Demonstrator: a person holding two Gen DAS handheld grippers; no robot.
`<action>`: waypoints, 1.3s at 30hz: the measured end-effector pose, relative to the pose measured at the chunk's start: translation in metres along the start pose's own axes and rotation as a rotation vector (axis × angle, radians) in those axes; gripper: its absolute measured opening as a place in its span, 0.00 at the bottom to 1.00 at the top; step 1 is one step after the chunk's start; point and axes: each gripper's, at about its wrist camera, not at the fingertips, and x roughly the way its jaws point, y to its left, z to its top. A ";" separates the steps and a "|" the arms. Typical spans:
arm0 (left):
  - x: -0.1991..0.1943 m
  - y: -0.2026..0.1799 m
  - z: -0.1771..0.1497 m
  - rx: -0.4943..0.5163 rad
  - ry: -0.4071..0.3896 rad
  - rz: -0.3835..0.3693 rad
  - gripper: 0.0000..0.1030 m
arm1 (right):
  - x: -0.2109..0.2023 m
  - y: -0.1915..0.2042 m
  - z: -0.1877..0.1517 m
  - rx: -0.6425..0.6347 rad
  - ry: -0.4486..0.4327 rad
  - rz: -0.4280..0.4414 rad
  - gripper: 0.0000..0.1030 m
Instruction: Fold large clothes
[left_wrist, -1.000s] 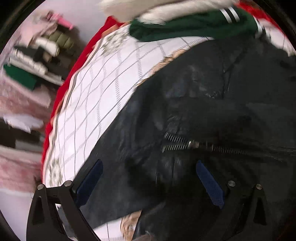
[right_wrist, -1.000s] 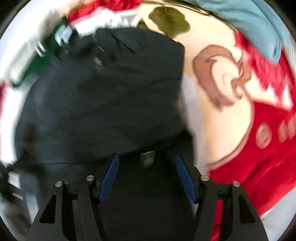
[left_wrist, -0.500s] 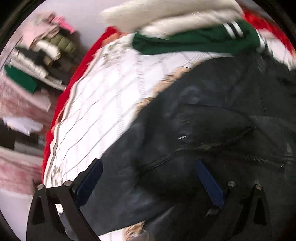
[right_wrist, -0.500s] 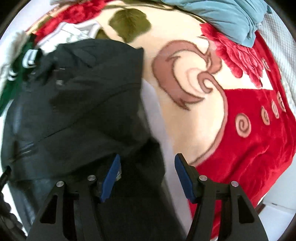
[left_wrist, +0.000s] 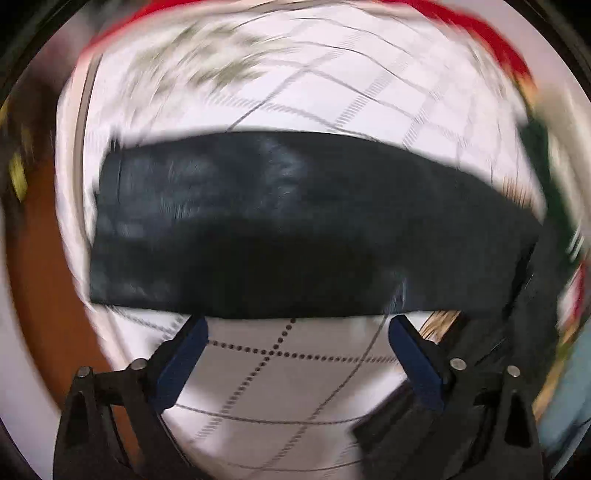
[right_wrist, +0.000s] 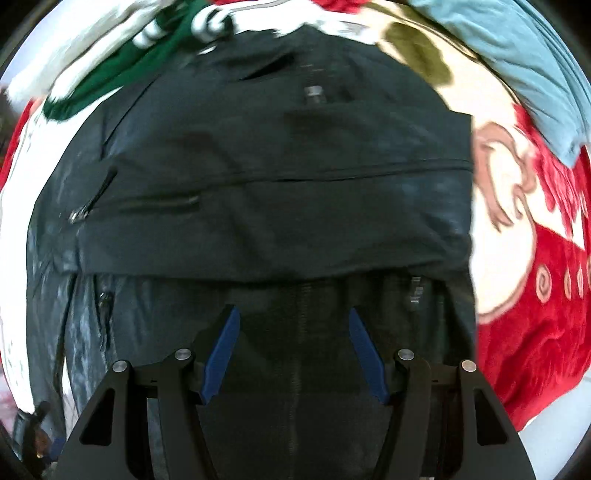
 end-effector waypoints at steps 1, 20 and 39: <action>0.002 0.007 0.002 -0.040 -0.005 -0.022 0.90 | 0.000 0.007 -0.004 -0.018 0.004 -0.003 0.61; 0.022 0.103 0.060 -0.416 -0.187 -0.425 0.12 | 0.008 0.049 0.012 -0.031 0.065 0.025 0.61; 0.028 0.114 0.077 -0.492 -0.173 -0.506 0.52 | 0.056 0.045 0.046 0.029 0.119 0.054 0.61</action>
